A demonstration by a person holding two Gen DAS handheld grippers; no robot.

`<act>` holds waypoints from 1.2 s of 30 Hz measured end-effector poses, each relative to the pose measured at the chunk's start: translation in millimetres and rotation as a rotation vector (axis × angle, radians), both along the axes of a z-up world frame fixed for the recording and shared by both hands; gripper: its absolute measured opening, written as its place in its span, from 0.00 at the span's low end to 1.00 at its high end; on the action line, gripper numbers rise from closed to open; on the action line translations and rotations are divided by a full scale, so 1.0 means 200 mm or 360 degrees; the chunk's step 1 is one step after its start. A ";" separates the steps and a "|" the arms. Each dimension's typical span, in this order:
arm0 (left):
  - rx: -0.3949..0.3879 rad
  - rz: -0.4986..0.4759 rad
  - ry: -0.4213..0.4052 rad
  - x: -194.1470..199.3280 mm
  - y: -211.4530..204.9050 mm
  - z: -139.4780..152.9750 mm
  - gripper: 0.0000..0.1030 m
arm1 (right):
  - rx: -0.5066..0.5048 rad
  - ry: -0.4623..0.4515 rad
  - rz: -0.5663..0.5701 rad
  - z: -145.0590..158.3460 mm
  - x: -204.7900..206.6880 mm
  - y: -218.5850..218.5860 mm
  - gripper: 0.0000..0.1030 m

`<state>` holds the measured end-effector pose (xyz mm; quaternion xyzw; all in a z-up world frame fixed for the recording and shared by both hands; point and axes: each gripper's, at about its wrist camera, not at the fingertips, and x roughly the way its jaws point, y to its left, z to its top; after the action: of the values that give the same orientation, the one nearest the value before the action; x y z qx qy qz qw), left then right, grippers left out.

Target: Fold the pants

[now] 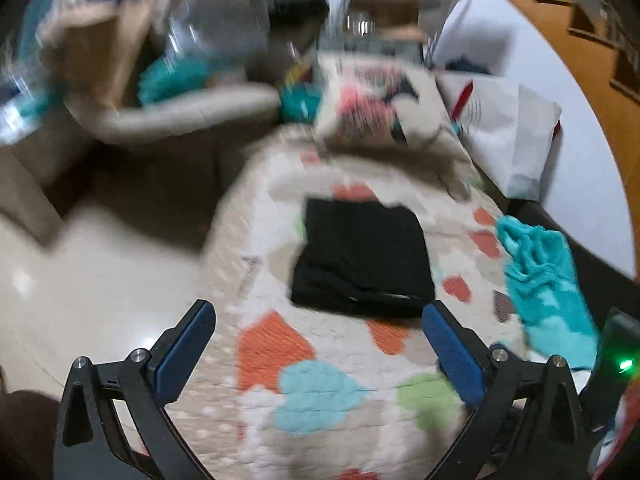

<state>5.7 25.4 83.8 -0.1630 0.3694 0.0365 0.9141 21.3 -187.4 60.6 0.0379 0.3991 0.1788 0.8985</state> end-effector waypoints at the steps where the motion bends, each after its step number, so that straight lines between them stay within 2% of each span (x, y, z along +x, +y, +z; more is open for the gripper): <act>1: -0.0027 -0.0012 0.0076 0.10 0.03 -0.04 1.00 | 0.0017 0.0013 -0.0010 0.03 0.04 -0.02 0.83; 5: -0.0026 -0.0026 0.0203 0.33 0.10 -0.17 0.97 | -0.0006 0.0062 -0.0009 0.10 0.25 -0.05 0.88; 7: -0.0106 -0.0055 0.0267 0.44 0.12 -0.24 0.94 | -0.0024 0.0069 -0.0010 0.10 0.38 -0.05 0.88; 10: -0.0215 -0.0089 0.0383 0.61 0.16 -0.35 0.81 | -0.0017 0.0122 0.0014 0.02 0.58 -0.03 0.88; 15: -0.0219 -0.0105 0.0480 0.83 0.19 -0.53 0.80 | 0.0224 0.0418 -0.0030 -0.27 0.94 -0.08 0.86; 19: -0.0378 -0.0152 0.0488 0.93 0.22 -0.62 0.80 | 0.0425 0.0545 -0.0039 -0.42 1.12 -0.10 0.83; 22: -0.0380 -0.0179 0.0466 0.98 0.18 -0.63 0.82 | 0.0594 0.0618 0.0003 -0.51 1.21 -0.08 0.81; 23: -0.0393 -0.0197 0.0457 0.99 0.17 -0.62 0.77 | 0.0655 0.0641 0.0024 -0.53 1.23 -0.06 0.78; 24: -0.0447 -0.0233 0.0447 1.01 0.16 -0.62 0.66 | 0.0706 0.0662 0.0042 -0.54 1.25 -0.04 0.70; 25: -0.0496 -0.0265 0.0466 1.02 0.14 -0.61 0.48 | 0.0738 0.0676 0.0052 -0.55 1.26 -0.03 0.65; 28: -0.0436 -0.0285 0.0416 1.03 0.08 -0.56 0.42 | 0.0734 0.0635 0.0079 -0.51 1.26 0.00 0.50; 30: -0.0405 -0.0310 0.0375 1.04 0.02 -0.52 0.42 | 0.0751 0.0599 0.0086 -0.45 1.26 -0.01 0.42; 33: -0.0407 -0.0340 0.0328 1.07 -0.05 -0.49 0.42 | 0.0711 0.0473 0.0052 -0.34 1.27 -0.05 0.40; 36: -0.0404 -0.0275 0.0372 1.11 -0.06 -0.53 0.48 | 0.0586 0.0406 -0.0023 -0.29 1.28 -0.10 0.43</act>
<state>227.3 14.2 -22.6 -0.2394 0.4872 -0.0703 0.8369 277.2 -206.5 2.3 0.2263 0.4698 0.2360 0.8200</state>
